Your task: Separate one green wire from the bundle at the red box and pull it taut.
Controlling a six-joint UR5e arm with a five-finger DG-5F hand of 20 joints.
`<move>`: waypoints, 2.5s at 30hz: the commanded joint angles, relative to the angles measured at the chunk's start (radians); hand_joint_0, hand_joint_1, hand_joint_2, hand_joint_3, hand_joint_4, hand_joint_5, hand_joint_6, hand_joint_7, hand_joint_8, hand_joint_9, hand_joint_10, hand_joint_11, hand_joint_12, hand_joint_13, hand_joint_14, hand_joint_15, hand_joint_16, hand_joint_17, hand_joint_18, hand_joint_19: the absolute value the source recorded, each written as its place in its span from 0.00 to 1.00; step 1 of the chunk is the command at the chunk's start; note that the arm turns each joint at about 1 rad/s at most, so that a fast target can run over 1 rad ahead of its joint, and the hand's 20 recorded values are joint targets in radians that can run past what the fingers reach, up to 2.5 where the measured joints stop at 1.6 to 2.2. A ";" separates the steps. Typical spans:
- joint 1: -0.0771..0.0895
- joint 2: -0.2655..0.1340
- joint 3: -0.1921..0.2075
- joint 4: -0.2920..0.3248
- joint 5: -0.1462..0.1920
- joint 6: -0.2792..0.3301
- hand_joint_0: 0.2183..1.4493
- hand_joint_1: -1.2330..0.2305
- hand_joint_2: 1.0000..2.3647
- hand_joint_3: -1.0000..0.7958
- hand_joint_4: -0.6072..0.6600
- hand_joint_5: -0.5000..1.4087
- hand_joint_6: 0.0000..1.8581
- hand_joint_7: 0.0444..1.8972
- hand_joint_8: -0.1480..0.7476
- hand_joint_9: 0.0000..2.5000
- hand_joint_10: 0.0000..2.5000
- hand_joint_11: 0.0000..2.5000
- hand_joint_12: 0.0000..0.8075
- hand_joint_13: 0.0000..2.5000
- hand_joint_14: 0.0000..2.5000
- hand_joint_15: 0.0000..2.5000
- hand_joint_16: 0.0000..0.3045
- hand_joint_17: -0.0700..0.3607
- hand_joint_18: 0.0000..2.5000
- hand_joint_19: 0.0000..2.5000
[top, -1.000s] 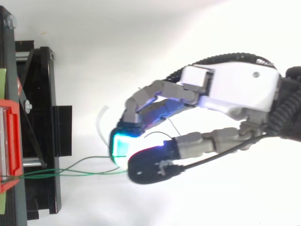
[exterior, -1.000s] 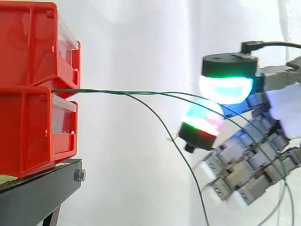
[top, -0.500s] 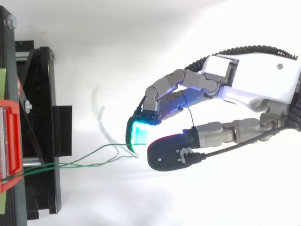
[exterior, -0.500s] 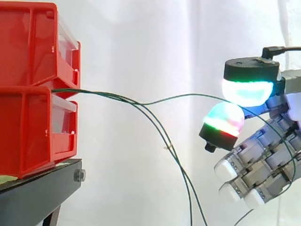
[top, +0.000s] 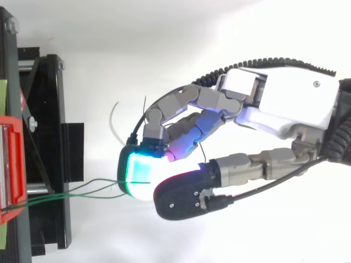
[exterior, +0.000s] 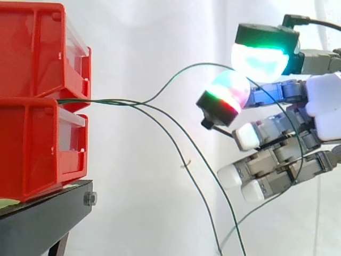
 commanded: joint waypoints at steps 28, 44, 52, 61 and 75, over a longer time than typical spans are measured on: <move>-0.004 -0.098 -0.008 0.203 0.013 0.038 0.29 0.34 0.01 0.48 0.42 0.21 0.47 0.50 0.47 0.51 0.01 0.46 0.46 0.38 0.01 0.30 0.18 0.45 0.28 0.25; -0.004 -0.098 -0.008 0.198 0.011 0.040 0.27 0.37 0.00 0.30 0.53 0.20 0.44 0.48 0.46 0.52 0.01 0.54 0.45 0.39 0.01 0.33 0.18 0.44 0.28 0.26; -0.002 -0.098 -0.003 0.201 0.011 0.038 0.23 0.42 0.00 0.28 0.54 0.20 0.44 0.47 0.47 0.52 0.01 0.53 0.47 0.39 0.01 0.32 0.19 0.46 0.29 0.26; 0.000 -0.098 0.000 0.199 0.013 0.038 0.27 0.37 0.00 0.28 0.55 0.20 0.45 0.48 0.46 0.52 0.01 0.54 0.45 0.39 0.01 0.32 0.18 0.44 0.28 0.26; -0.007 -0.098 0.021 0.190 0.008 0.040 0.29 0.38 0.01 0.35 0.53 0.20 0.46 0.51 0.46 0.52 0.01 0.54 0.44 0.39 0.01 0.32 0.17 0.44 0.28 0.27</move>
